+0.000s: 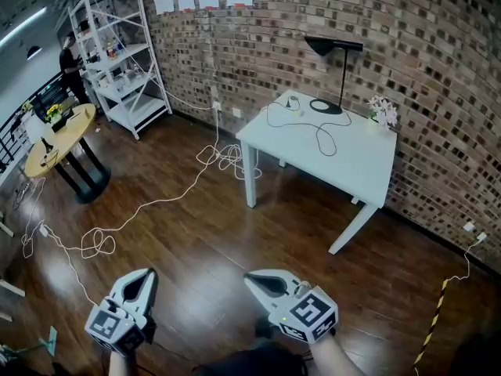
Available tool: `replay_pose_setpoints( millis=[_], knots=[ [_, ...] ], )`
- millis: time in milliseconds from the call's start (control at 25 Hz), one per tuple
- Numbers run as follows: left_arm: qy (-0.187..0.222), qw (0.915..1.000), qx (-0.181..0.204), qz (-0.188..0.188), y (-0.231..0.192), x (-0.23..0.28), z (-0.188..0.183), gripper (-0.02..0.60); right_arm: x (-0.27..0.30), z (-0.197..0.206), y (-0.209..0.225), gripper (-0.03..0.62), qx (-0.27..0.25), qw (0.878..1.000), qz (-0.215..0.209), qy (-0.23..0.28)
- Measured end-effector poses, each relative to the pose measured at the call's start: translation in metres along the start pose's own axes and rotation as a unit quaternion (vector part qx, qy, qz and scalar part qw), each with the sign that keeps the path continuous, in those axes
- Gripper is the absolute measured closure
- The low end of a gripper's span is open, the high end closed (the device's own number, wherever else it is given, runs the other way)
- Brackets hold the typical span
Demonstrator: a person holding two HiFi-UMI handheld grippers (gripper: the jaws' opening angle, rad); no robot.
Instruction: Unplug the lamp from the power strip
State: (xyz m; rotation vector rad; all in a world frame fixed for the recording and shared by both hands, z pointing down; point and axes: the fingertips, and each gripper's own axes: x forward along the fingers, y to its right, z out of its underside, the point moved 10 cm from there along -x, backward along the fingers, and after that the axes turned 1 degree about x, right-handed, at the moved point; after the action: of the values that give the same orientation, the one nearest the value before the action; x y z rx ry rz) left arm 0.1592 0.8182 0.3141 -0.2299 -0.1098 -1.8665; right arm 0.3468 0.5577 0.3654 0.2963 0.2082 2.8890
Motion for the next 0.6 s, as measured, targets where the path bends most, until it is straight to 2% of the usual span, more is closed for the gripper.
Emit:
replay_pose_setpoints(
  millis=[160, 280, 400, 600],
  knots=[
    [0.008, 0.9994, 0.029, 0.019, 0.018, 0.051, -0.022, 0.583, -0.007, -0.007, 0.047, 0.592, 0.009, 1.000, -0.009, 0.018],
    [-0.001, 0.9981, 0.056, 0.026, 0.035, 0.084, -0.027, 0.580, -0.017, -0.007, 0.081, 0.592, 0.014, 1.000, 0.015, 0.002],
    [-0.011, 0.9977, 0.061, 0.029, 0.046, 0.108, -0.030, 0.580, -0.026, -0.009, 0.108, 0.592, 0.032, 0.999, 0.024, -0.002],
    [-0.015, 0.9966, 0.076, 0.030, 0.043, 0.138, -0.035, 0.577, -0.029, -0.013, 0.132, 0.592, 0.024, 0.999, 0.036, -0.001]
  ],
)
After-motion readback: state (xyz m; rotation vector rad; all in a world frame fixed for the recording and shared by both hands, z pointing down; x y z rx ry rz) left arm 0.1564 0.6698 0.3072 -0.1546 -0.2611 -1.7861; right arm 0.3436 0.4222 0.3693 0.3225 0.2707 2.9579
